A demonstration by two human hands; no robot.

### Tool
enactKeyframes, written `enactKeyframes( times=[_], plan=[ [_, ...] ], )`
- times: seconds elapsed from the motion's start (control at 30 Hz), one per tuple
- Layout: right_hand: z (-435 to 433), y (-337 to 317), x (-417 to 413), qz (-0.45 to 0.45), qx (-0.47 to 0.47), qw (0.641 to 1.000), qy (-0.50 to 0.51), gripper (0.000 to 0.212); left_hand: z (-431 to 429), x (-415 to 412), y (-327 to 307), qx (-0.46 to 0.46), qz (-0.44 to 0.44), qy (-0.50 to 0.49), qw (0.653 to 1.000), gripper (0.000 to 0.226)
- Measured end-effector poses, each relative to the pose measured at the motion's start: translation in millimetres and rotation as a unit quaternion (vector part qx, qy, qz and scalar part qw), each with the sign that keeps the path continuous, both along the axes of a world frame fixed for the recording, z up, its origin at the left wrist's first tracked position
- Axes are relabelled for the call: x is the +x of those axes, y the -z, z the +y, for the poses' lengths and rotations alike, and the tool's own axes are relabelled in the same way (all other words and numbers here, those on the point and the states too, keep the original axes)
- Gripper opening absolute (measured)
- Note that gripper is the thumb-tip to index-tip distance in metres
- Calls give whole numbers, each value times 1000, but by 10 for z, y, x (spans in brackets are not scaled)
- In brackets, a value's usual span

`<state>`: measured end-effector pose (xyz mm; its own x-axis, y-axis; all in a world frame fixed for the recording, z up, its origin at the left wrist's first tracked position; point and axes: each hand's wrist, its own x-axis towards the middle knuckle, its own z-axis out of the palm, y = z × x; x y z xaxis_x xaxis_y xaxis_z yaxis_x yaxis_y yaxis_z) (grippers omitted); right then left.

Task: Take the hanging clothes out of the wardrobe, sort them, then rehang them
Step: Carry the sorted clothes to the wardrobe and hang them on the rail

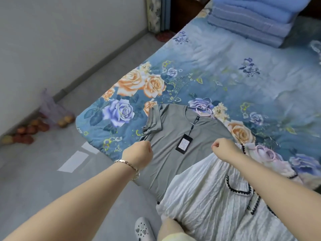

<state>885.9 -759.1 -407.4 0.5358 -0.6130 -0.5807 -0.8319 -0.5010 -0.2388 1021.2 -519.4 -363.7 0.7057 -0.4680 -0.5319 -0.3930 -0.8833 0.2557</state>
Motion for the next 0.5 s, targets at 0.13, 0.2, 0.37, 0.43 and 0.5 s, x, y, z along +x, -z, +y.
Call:
enactKeyframes(
  times=[0.13,0.2,0.37,0.43,0.5],
  plan=[
    [-463,496,245,25,-3,999,30,21,-598,430,407,-10,-12,21,1000,19],
    [-732,783,390,27,-10,998,57,23,-945,619,650,-10,-2,24,1000,21],
    [-1345,1425,735,65,21,988,137,28,-1723,915,1280,-5,54,39,998,25],
    [-1591,1655,901,79,9,986,148,31,-1952,1013,1529,-5,75,36,997,27],
    [-1819,1898,1060,83,-15,984,157,38,-2143,1108,1764,1,83,36,996,27]
  ],
)
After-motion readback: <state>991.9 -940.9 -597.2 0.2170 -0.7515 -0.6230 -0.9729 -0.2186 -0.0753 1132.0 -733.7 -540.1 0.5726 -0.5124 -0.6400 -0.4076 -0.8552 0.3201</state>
